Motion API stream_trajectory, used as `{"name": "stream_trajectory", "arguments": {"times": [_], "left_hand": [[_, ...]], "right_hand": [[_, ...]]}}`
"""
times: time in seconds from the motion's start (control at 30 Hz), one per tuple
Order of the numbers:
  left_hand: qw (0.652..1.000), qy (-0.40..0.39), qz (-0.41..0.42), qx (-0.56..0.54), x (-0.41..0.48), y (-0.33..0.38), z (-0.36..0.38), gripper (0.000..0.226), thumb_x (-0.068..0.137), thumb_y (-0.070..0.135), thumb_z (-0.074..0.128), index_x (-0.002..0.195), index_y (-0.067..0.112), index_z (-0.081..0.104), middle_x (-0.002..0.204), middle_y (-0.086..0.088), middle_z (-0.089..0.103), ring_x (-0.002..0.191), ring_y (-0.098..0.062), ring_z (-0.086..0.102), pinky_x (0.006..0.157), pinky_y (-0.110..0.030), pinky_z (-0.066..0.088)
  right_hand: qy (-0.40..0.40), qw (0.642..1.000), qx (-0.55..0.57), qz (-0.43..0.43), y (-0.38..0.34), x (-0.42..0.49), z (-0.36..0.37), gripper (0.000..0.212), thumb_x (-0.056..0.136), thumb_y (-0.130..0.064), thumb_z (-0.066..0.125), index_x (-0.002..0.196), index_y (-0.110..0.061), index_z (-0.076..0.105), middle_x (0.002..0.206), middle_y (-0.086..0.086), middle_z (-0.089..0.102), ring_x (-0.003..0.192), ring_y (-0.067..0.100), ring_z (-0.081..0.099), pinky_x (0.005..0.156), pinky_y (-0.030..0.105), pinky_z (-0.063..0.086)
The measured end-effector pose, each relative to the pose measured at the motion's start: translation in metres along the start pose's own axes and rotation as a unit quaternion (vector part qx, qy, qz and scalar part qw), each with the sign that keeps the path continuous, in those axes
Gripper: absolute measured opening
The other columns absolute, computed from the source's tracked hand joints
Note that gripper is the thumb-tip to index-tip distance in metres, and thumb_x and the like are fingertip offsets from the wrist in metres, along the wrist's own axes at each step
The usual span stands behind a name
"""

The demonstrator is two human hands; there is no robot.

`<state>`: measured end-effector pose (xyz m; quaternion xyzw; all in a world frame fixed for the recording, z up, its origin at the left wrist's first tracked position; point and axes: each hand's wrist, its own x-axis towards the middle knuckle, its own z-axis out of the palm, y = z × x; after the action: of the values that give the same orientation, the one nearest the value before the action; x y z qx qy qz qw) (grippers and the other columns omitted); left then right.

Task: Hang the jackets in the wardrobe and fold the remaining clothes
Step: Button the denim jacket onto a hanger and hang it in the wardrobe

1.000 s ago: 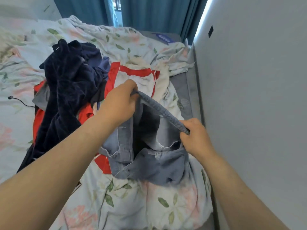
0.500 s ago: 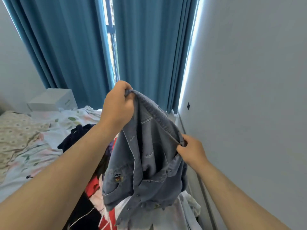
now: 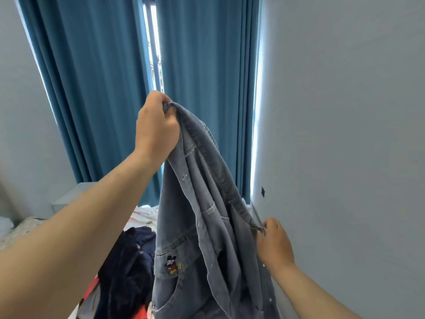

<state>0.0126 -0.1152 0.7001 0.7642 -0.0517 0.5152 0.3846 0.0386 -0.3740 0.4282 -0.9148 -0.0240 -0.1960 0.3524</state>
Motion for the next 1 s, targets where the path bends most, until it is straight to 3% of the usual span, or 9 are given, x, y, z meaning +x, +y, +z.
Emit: {"name": "stream_trajectory", "arguments": {"times": [0.17, 0.27, 0.4, 0.5, 0.57, 0.67, 0.73, 0.83, 1.0], "left_hand": [[1.0, 0.001, 0.011, -0.006, 0.015, 0.015, -0.005, 0.01, 0.094, 0.015, 0.045, 0.092, 0.023, 0.049, 0.079, 0.02, 0.052, 0.074, 0.016, 0.049, 0.059, -0.003, 0.036], [1.0, 0.002, 0.012, 0.006, 0.023, 0.011, -0.014, 0.011, 0.093, 0.013, 0.045, 0.092, 0.023, 0.05, 0.081, 0.019, 0.052, 0.075, 0.016, 0.048, 0.061, -0.003, 0.036], [0.999, 0.01, -0.014, 0.037, 0.033, -0.013, -0.036, 0.01, 0.094, 0.014, 0.044, 0.092, 0.021, 0.051, 0.083, 0.017, 0.051, 0.075, 0.006, 0.05, 0.062, -0.012, 0.034], [0.996, 0.007, -0.044, 0.075, 0.038, -0.037, -0.055, 0.011, 0.093, 0.012, 0.044, 0.087, 0.015, 0.053, 0.079, 0.011, 0.051, 0.071, -0.001, 0.049, 0.057, -0.014, 0.033], [0.993, 0.011, -0.056, 0.099, 0.041, -0.051, -0.071, 0.017, 0.089, 0.009, 0.043, 0.076, 0.01, 0.053, 0.07, 0.005, 0.051, 0.064, -0.005, 0.048, 0.051, -0.014, 0.032], [0.988, 0.024, -0.062, 0.136, 0.047, -0.069, -0.102, 0.021, 0.083, 0.006, 0.042, 0.066, 0.0, 0.053, 0.06, -0.004, 0.05, 0.056, -0.014, 0.044, 0.047, -0.025, 0.034], [0.985, 0.033, -0.065, 0.157, 0.053, -0.079, -0.122, 0.021, 0.085, 0.006, 0.044, 0.071, 0.0, 0.058, 0.065, -0.007, 0.055, 0.062, -0.023, 0.048, 0.053, -0.031, 0.038], [0.977, 0.032, -0.079, 0.193, 0.063, -0.093, -0.146, 0.013, 0.094, 0.012, 0.049, 0.09, 0.012, 0.061, 0.086, -0.004, 0.058, 0.082, -0.027, 0.05, 0.072, -0.037, 0.039], [0.96, -0.025, -0.089, 0.263, 0.061, -0.098, -0.162, 0.012, 0.097, 0.02, 0.051, 0.085, 0.019, 0.053, 0.077, 0.001, 0.054, 0.075, -0.026, 0.049, 0.066, -0.038, 0.038]], "right_hand": [[-0.148, 0.966, 0.212, 0.017, -0.025, -0.01, 0.015, 0.031, 0.091, -0.024, 0.064, 0.121, -0.029, 0.058, 0.108, -0.012, 0.067, 0.098, 0.011, 0.062, 0.09, 0.039, 0.051], [-0.205, 0.944, 0.251, 0.057, -0.028, -0.004, 0.023, 0.014, 0.095, -0.02, 0.06, 0.091, -0.013, 0.072, 0.081, 0.005, 0.072, 0.075, 0.015, 0.061, 0.076, 0.045, 0.053], [-0.155, 0.919, 0.344, 0.118, -0.042, 0.015, 0.009, 0.027, 0.092, -0.009, 0.058, 0.067, -0.015, 0.049, 0.073, 0.013, 0.053, 0.071, 0.022, 0.054, 0.074, 0.047, 0.054], [-0.112, 0.95, 0.282, 0.073, -0.068, 0.04, -0.02, 0.016, 0.089, -0.014, 0.06, 0.076, -0.017, 0.051, 0.075, 0.002, 0.054, 0.067, 0.017, 0.051, 0.066, 0.03, 0.046], [-0.108, 0.961, 0.252, 0.025, -0.092, 0.056, -0.045, 0.017, 0.09, -0.015, 0.057, 0.101, -0.028, 0.058, 0.08, -0.006, 0.056, 0.067, 0.009, 0.051, 0.06, 0.02, 0.041], [-0.174, 0.964, 0.187, -0.067, -0.123, 0.076, -0.083, 0.042, 0.097, -0.012, 0.048, 0.135, -0.031, 0.055, 0.106, -0.008, 0.06, 0.095, 0.006, 0.055, 0.084, 0.017, 0.042], [-0.177, 0.972, 0.117, -0.101, -0.14, 0.087, -0.108, 0.031, 0.099, -0.01, 0.05, 0.124, -0.014, 0.067, 0.119, -0.008, 0.062, 0.109, 0.008, 0.056, 0.093, 0.019, 0.039], [-0.173, 0.975, 0.072, -0.12, -0.156, 0.097, -0.137, 0.017, 0.093, -0.017, 0.06, 0.1, -0.013, 0.075, 0.102, -0.004, 0.071, 0.093, 0.009, 0.064, 0.075, 0.018, 0.048], [-0.112, 0.984, 0.028, -0.137, -0.17, 0.114, -0.165, 0.015, 0.096, -0.024, 0.055, 0.088, -0.016, 0.064, 0.09, -0.001, 0.064, 0.081, 0.012, 0.058, 0.063, 0.022, 0.04]]}}
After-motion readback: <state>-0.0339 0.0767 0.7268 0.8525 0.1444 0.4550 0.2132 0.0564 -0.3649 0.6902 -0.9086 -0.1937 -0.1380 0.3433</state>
